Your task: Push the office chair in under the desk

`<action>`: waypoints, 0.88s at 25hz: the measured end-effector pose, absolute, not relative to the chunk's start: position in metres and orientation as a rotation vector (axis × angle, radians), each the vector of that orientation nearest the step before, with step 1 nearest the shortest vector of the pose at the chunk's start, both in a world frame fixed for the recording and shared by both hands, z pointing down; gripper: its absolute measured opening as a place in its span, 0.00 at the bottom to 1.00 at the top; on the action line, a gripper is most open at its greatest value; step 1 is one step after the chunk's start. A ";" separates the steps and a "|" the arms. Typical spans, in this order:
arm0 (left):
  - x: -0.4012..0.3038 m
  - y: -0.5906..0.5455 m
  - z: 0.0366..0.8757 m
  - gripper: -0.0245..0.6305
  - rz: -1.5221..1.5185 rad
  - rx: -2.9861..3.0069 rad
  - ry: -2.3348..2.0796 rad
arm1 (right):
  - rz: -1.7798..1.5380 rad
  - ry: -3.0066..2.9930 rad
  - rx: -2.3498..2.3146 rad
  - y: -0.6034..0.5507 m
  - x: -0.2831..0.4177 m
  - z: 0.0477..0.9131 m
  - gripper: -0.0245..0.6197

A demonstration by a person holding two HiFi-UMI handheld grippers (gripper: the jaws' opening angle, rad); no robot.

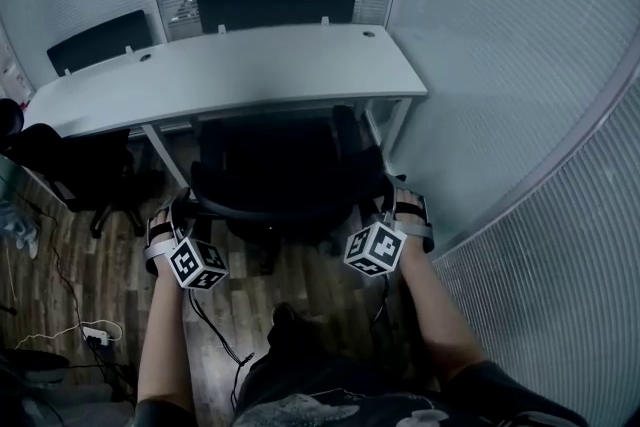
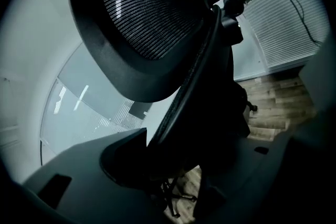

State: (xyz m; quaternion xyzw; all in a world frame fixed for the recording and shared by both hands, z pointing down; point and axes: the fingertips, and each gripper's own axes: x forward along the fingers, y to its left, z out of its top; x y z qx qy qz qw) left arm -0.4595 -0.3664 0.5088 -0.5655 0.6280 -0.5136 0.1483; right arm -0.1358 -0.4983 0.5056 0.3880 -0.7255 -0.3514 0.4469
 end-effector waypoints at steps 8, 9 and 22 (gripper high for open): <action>-0.494 -0.439 0.513 0.44 -1.466 -1.624 1.787 | -0.844 -1.769 0.981 -0.566 -0.167 0.510 0.47; -0.498 -0.447 0.513 0.44 -1.460 -1.625 1.786 | -0.839 -1.764 0.984 -0.573 -0.170 0.510 0.47; -0.542 -0.526 0.513 0.44 -1.446 -1.656 1.734 | -0.812 -1.703 1.033 -0.643 -0.208 0.508 0.47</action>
